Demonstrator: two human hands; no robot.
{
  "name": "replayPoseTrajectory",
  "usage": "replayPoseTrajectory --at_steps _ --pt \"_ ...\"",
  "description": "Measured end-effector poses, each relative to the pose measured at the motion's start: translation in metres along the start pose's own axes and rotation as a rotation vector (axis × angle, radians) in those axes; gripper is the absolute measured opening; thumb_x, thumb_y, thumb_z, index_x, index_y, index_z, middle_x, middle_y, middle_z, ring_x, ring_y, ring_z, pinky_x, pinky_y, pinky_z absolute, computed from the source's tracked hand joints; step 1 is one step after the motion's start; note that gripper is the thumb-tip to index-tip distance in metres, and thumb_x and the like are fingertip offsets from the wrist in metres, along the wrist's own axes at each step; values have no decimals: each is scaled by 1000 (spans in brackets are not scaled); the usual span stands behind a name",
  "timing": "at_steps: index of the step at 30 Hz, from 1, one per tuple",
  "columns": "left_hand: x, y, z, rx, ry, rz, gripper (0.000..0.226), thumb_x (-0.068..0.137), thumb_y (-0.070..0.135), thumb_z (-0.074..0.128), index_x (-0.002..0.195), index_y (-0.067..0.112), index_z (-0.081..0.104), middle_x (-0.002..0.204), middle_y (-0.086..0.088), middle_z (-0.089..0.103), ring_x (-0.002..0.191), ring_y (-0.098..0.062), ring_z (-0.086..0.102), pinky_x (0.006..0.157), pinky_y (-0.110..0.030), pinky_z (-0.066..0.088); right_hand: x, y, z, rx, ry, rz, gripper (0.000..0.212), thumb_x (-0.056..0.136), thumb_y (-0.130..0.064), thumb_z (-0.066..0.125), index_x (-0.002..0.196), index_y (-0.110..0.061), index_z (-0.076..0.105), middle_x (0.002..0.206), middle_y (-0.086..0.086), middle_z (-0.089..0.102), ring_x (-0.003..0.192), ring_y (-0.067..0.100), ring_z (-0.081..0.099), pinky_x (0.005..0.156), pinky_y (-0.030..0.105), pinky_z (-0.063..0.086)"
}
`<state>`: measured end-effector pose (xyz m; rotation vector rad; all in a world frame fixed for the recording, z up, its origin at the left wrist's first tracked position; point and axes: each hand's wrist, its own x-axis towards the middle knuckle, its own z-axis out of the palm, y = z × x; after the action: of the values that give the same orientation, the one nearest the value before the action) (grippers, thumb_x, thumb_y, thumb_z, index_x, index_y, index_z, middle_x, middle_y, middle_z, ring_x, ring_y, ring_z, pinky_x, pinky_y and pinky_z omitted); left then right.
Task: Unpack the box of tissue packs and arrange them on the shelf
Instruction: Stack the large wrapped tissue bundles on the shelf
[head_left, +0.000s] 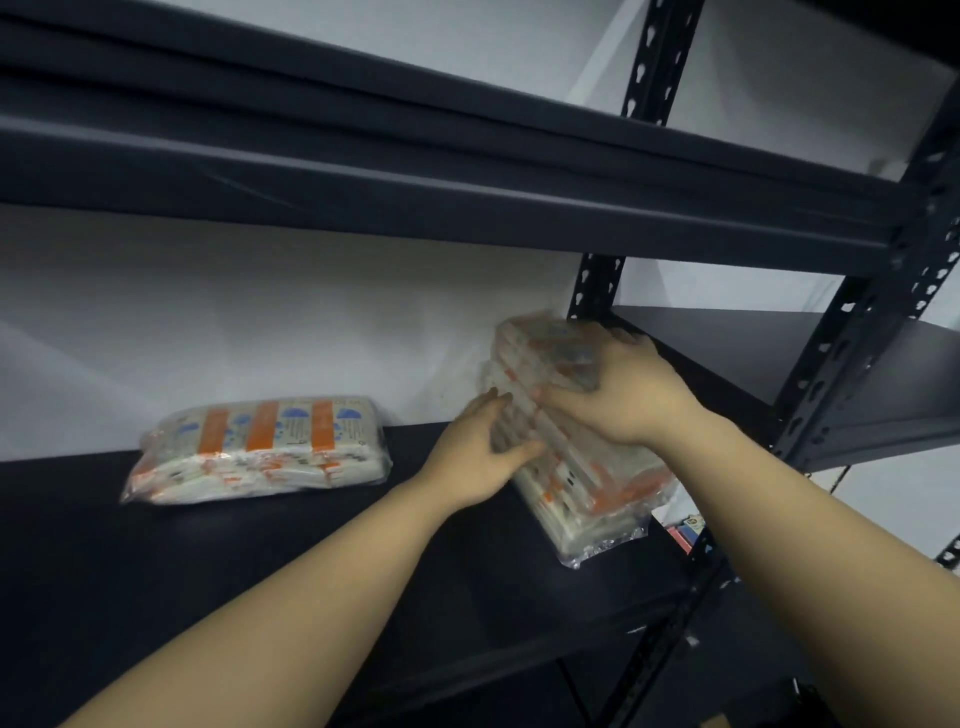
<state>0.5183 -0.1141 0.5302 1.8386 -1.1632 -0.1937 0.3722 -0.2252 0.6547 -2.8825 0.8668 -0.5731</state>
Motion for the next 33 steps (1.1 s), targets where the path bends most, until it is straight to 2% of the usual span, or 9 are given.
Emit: replayPoseTrajectory --at_steps 2,5,10,13,17,23,27,29,33 --pt "-11 -15 -25 113 52 -14 73 91 53 72 152 24 47 163 -1 36 150 -19 34 119 -27 24 -10 -17 11 -25 53 -99 94 70 -85 45 146 -30 50 144 4 59 132 35 52 109 49 43" --pt "-30 -44 -73 358 111 -83 68 92 54 68 151 28 48 165 -3 34 153 -22 27 124 -39 19 -33 -45 28 16 55 -166 80 78 -73 55 141 -24 56 136 9 64 128 34 55 106 46 45" --pt "-60 -105 -150 889 36 -399 92 84 86 42 161 45 13 172 -12 5 157 -42 -2 116 -73 -5 -61 -68 64 116 -56 -188 73 86 -67 63 147 -27 52 143 1 60 134 23 51 107 38 46" --pt "-79 -126 -168 923 -9 -403 84 88 82 42 159 53 9 170 -11 14 155 -43 5 117 -75 5 -74 -75 79 152 -125 -177 76 88 -68 62 151 -28 47 150 -2 55 138 20 49 109 39 45" --pt "-90 -108 -158 892 -8 -290 81 85 78 53 156 55 21 165 -6 29 151 -37 21 120 -62 19 -80 -80 90 178 -162 -169 80 86 -71 59 153 -29 45 153 -2 52 140 20 48 112 41 44" --pt "-120 -73 -121 796 -100 -43 91 75 85 51 155 52 27 164 9 34 149 -26 31 120 -53 25 -82 -74 105 277 -217 -150 82 78 -73 71 147 -34 48 138 -4 61 125 19 58 102 39 50" --pt "-137 -67 -126 714 -134 34 92 81 80 59 159 45 25 165 16 29 152 -17 25 122 -51 21 -98 -61 135 351 -314 -136 107 63 -90 66 155 -55 23 165 2 30 154 28 22 122 50 30" --pt "-145 -77 -137 717 -119 -16 95 80 81 61 159 45 23 167 9 26 153 -22 23 121 -50 22 -106 -56 150 437 -291 -96 110 64 -83 72 157 -56 18 168 1 17 154 24 22 123 47 28" --pt "-156 -99 -155 492 -75 -261 98 76 72 74 158 50 24 152 -8 37 135 -29 46 112 -43 40 -115 -59 161 581 -173 -44 100 69 -59 85 156 -40 38 152 -10 32 133 6 43 117 32 38"
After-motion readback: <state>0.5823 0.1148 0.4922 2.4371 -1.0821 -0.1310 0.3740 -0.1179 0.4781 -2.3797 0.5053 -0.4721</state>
